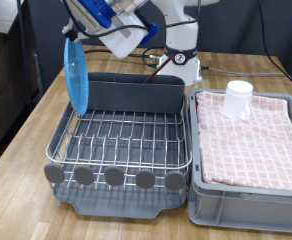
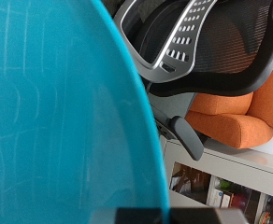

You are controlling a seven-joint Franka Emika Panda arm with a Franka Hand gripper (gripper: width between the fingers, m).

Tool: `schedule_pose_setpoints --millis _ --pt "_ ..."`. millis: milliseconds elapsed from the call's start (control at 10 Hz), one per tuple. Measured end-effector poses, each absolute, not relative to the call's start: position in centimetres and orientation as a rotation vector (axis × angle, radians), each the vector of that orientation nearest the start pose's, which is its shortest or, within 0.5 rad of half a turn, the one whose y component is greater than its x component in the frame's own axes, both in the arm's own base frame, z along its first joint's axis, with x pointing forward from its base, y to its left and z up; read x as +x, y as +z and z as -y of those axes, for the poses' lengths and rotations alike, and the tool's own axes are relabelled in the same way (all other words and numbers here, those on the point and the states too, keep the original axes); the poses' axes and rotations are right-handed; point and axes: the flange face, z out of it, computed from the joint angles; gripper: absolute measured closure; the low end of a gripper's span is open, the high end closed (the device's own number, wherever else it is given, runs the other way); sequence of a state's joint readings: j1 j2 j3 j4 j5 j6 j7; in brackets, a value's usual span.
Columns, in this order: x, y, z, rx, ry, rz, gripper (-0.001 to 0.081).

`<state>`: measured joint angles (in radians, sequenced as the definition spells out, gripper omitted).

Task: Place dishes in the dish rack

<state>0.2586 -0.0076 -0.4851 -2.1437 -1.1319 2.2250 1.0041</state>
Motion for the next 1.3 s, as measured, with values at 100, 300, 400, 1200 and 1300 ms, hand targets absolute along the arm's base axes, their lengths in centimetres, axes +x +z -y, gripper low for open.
schedule_pose_setpoints --millis 100,300,400,1200,1300 --pt "53.9 42.4 15.4 2.201 0.506 0.593 0.0789" --pt "54.2 41.2 15.5 2.204 0.5 0.587 0.0789" --pt "54.3 40.8 15.6 2.201 0.505 0.586 0.0789" --pt "53.7 37.7 15.8 2.185 0.526 0.59 0.0789" --pt "53.4 37.2 15.7 2.186 0.519 0.593 0.0789"
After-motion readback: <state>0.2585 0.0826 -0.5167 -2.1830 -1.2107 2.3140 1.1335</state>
